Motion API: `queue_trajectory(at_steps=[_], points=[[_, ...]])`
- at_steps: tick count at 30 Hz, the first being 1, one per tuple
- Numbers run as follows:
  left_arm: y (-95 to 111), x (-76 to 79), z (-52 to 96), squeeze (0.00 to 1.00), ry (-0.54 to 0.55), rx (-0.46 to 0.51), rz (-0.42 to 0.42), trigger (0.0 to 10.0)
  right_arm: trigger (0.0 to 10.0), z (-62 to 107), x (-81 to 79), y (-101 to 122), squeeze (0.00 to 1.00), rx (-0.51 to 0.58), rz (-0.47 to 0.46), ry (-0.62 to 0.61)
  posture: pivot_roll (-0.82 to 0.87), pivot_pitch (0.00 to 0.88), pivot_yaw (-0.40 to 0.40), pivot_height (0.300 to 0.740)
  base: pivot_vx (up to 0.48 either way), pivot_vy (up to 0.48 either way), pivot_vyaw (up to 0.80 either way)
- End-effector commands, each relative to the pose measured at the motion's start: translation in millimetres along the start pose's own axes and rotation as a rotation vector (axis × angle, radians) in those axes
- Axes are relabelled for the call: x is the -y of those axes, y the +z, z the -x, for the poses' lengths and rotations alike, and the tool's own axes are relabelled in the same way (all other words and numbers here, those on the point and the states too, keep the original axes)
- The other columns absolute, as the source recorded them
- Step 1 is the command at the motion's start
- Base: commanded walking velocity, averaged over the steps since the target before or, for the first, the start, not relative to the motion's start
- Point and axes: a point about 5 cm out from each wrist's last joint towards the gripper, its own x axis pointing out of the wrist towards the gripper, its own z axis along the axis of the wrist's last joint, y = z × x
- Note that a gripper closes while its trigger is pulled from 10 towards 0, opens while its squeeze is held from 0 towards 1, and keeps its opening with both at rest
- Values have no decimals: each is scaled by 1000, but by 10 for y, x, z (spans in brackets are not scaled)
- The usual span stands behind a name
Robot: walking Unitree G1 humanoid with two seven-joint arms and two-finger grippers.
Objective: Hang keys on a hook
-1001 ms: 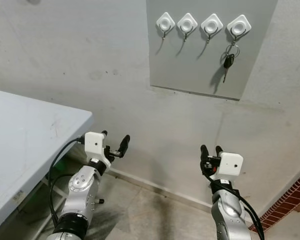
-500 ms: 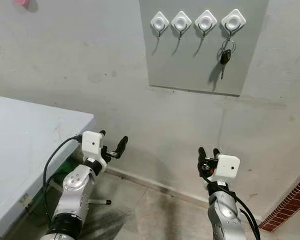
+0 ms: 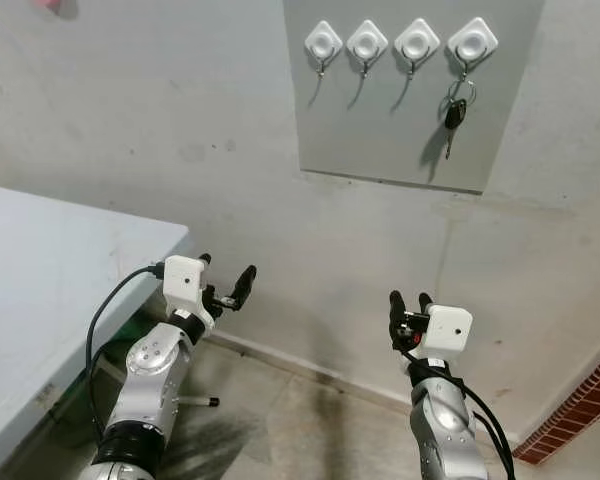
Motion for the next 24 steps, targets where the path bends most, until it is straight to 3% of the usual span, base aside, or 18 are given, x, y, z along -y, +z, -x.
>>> queue_trajectory(at_steps=[1, 5, 14, 24], points=[[16, -62, -7, 0, 43, 13, 5, 10000, 10000, -46, -87, 23, 0, -4, -5, 41, 42, 0, 42, 740, 0, 0, 0], [-2, -54, -37, 0, 85, 9, 32, 10000, 10000, -82, -73, 63, 0, 4, 8, 57, 35, 0, 23, 740, 0, 0, 0], [-42, 143, -115, 0, 50, 26, 52, 10000, 10000, -198, 50, 222, 0, 50, 9, 18, -10, 0, 15, 740, 0, 0, 0], [-8, 151, -190, 0, 42, 31, 50, 10000, 10000, -163, 127, 235, 0, 58, 23, -5, -55, 0, 33, 740, 0, 0, 0]])
